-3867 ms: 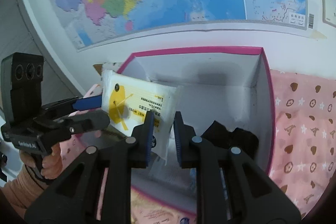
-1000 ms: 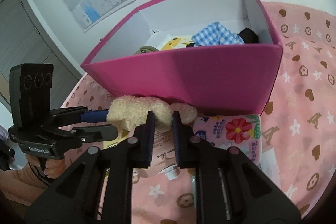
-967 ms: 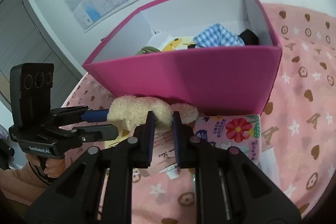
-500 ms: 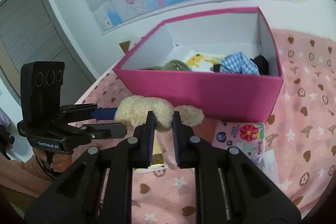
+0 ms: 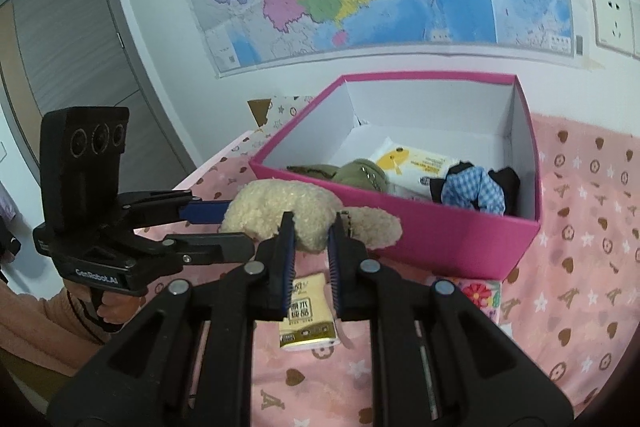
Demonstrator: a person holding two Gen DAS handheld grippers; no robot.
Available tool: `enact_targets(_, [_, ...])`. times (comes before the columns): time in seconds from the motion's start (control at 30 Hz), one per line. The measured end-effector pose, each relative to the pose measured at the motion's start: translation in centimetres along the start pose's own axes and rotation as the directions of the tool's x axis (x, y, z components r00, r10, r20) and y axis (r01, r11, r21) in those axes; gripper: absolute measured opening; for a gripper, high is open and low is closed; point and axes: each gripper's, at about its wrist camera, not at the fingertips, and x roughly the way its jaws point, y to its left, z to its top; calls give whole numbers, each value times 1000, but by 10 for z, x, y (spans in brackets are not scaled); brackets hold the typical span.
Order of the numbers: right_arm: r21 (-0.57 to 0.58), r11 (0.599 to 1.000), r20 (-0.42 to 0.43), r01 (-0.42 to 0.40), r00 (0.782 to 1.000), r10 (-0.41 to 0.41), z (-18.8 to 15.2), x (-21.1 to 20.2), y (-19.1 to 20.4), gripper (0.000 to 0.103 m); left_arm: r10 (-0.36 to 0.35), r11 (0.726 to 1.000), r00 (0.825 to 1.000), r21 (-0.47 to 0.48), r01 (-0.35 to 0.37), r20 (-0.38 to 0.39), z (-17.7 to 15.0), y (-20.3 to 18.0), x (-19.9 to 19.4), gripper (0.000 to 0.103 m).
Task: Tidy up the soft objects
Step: 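Lift the teddy bear into the pink box and release it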
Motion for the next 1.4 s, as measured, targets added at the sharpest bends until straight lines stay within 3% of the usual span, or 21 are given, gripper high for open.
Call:
enact_targets(0.33, [-37,999,37,-15,999,16,35,17,-3,17,50,999,998,13,-51,45,30,16,-5,50])
enact_targets(0.5, [-37,999,33,-17,999,18,57,43,-10,17,112,993,992,17,-113,52,48,32,2,50])
enact_targets(1.0, [-29,999,-104,23,994,-26,86,139,-32,17,265,964,964,-32,-266,-38,72,100,50,50])
enact_targets(1.2, [-12,996,-191,89,977,-90,81,174,-45,24,302,953,952,-23,-303,-52,75,108,62,50])
enact_targets(1.4, [18,996,-206,92,975,-86,77,172,-51,43,350,936,936,-15,-351,-37,77,104,65,50])
